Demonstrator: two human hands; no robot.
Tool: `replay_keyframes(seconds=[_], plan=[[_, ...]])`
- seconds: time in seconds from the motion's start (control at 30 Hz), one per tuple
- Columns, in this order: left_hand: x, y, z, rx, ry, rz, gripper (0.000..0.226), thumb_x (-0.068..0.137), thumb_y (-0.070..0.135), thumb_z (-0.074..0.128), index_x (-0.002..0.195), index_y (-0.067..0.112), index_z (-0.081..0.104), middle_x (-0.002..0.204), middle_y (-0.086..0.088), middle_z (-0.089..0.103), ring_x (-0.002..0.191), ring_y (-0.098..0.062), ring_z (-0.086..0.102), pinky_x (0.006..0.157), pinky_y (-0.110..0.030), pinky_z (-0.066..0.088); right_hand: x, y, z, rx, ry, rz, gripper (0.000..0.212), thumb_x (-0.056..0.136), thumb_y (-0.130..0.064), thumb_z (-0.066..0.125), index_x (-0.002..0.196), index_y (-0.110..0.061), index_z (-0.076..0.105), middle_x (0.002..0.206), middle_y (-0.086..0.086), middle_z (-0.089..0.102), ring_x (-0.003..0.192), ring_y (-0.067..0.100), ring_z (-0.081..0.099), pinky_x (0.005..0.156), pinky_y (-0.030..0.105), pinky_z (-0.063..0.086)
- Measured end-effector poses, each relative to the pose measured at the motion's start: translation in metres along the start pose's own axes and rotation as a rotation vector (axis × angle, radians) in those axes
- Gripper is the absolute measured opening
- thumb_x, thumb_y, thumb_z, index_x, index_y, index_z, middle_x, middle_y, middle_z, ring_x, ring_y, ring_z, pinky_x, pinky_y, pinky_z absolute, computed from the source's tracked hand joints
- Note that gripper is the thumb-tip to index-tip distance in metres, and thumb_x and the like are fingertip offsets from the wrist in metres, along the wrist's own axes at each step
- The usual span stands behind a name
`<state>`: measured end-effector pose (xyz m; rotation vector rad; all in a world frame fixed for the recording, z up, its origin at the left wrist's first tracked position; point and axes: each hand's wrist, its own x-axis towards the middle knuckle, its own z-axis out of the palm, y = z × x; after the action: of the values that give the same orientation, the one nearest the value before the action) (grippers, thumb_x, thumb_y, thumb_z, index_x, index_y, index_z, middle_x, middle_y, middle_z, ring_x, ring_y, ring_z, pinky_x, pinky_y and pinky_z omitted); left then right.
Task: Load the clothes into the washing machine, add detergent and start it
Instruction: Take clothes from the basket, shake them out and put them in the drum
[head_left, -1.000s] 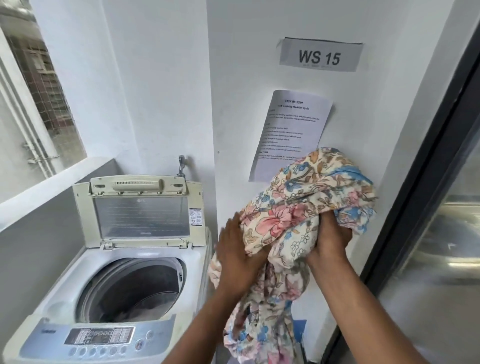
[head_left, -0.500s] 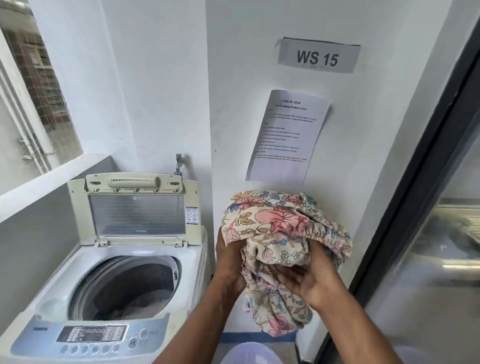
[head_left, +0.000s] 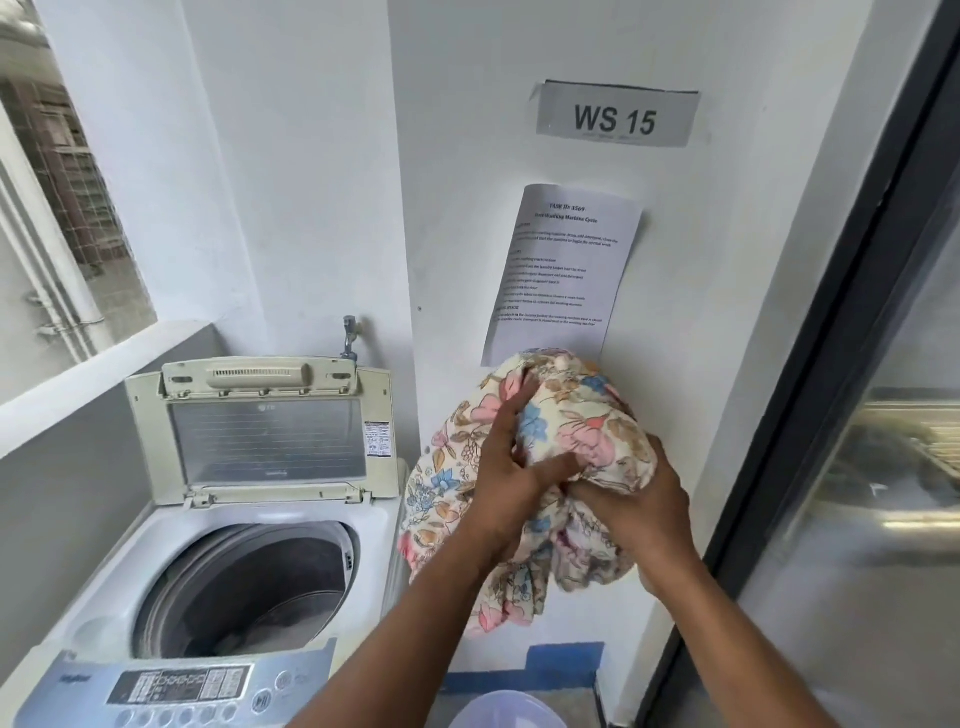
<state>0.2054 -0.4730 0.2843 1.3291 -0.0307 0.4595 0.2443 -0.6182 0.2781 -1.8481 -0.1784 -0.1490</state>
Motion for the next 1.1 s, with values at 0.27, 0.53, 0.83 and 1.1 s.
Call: replay_keyframes(seconds=[0.27,0.53,0.83,1.1], plan=[[0.005,0.005,-0.027,0.019,0.183,0.056,0.06,0.084,0.011,0.083,0.138,0.019,0.06,0.128,-0.004,0.074,0.119,-0.021,0.071,0.101,-0.043,0.059,0.01,0.017,0.006,0.852,0.222,0.359,0.037,0.084,-0.012,0.083,0.116,-0.024,0.07,0.122,0.005,0.074,0.109,0.025,0.072,0.094,0.046,0.057],[-0.018,-0.034,-0.066,-0.123,0.429,-0.139,0.05,0.092,0.049,0.075,0.137,0.03,0.062,0.133,-0.007,0.072,0.12,-0.033,0.071,0.103,-0.061,0.053,0.018,0.016,-0.009,1.242,-0.156,0.412,0.046,0.105,-0.038,0.052,0.146,-0.018,0.057,0.14,0.006,0.066,0.13,0.025,0.062,0.105,0.049,0.049],[-0.034,-0.017,-0.07,-0.396,0.404,-0.359,0.036,0.089,0.032,0.07,0.113,0.005,0.071,0.091,-0.016,0.081,0.074,-0.028,0.079,0.06,-0.036,0.064,0.01,0.031,-0.004,1.137,-0.417,0.469,0.049,0.1,-0.038,0.051,0.144,-0.019,0.059,0.141,0.011,0.065,0.125,0.033,0.065,0.089,0.057,0.058],[-0.03,-0.017,-0.128,-0.176,0.675,-0.07,0.056,0.072,0.002,0.064,0.127,0.01,0.065,0.117,-0.026,0.073,0.107,-0.049,0.069,0.092,-0.066,0.054,0.019,0.038,0.02,1.105,-0.282,0.306,0.064,0.088,-0.014,0.048,0.152,-0.011,0.045,0.149,0.019,0.055,0.132,0.039,0.057,0.092,0.045,0.059]])
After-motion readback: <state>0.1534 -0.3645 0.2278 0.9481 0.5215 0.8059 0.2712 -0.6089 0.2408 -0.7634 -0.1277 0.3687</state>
